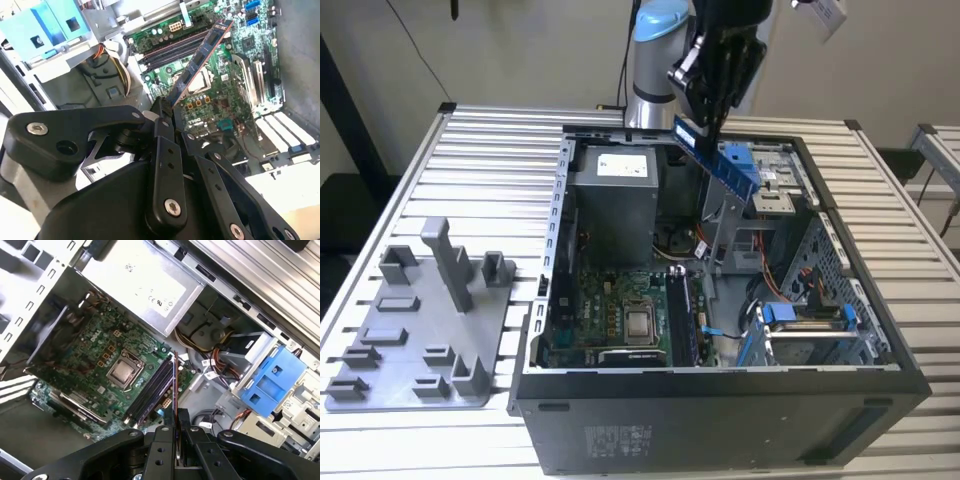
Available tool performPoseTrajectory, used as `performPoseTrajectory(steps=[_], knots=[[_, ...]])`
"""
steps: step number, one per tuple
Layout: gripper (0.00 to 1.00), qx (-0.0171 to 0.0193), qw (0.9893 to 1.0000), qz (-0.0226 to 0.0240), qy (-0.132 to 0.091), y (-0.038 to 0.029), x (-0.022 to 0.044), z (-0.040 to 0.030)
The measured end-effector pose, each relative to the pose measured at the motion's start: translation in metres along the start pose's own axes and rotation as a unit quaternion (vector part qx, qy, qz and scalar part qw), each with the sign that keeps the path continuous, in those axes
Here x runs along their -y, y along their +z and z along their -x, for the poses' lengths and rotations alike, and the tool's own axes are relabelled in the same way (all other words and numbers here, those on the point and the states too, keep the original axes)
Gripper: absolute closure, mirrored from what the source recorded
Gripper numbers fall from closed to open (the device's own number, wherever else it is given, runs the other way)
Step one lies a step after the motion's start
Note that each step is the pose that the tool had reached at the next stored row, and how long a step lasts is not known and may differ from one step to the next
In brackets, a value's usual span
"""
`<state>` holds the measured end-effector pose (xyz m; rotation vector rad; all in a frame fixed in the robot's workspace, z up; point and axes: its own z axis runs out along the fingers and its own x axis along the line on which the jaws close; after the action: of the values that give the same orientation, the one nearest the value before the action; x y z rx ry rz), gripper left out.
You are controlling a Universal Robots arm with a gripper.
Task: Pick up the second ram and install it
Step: 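Insert the second ram into the second slot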
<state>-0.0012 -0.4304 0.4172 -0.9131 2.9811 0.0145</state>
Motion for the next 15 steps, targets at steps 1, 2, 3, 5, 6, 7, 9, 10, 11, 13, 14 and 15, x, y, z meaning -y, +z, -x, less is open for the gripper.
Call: performPoseTrajectory(steps=[1,2,3,5,6,7,9,10,11,13,14,15], knots=[[0.86,-0.0001,1.0,-0.0003,0.007,0.0002,0.0,0.0],[0.86,-0.0001,0.9999,-0.0005,0.013,0.0003,0.0,0.0],[0.86,-0.0001,0.9998,-0.0007,0.02,0.0005,0.0,0.0],[0.86,-0.0002,0.9995,-0.0011,0.033,0.0008,0.0,0.0],[0.86,-0.0002,0.9992,-0.0014,0.04,0.0009,0.0,0.0],[0.86,-0.0002,0.9989,-0.0015,0.047,0.0011,0.0,0.0],[0.86,-0.0002,0.9981,-0.0019,0.061,0.0013,0.0,0.0],[0.86,-0.0002,0.9977,-0.0021,0.068,0.0015,0.0,0.0],[0.86,-0.0002,0.9972,-0.0023,0.075,0.0016,0.0,0.0],[0.86,-0.0002,0.996,-0.0027,0.089,0.0019,0.0,0.0],[0.86,-0.0002,0.9953,-0.0029,0.097,0.0021,0.0,-0.0001],[0.86,-0.0002,0.9945,-0.0031,0.104,0.0023,0.0,0.0]])
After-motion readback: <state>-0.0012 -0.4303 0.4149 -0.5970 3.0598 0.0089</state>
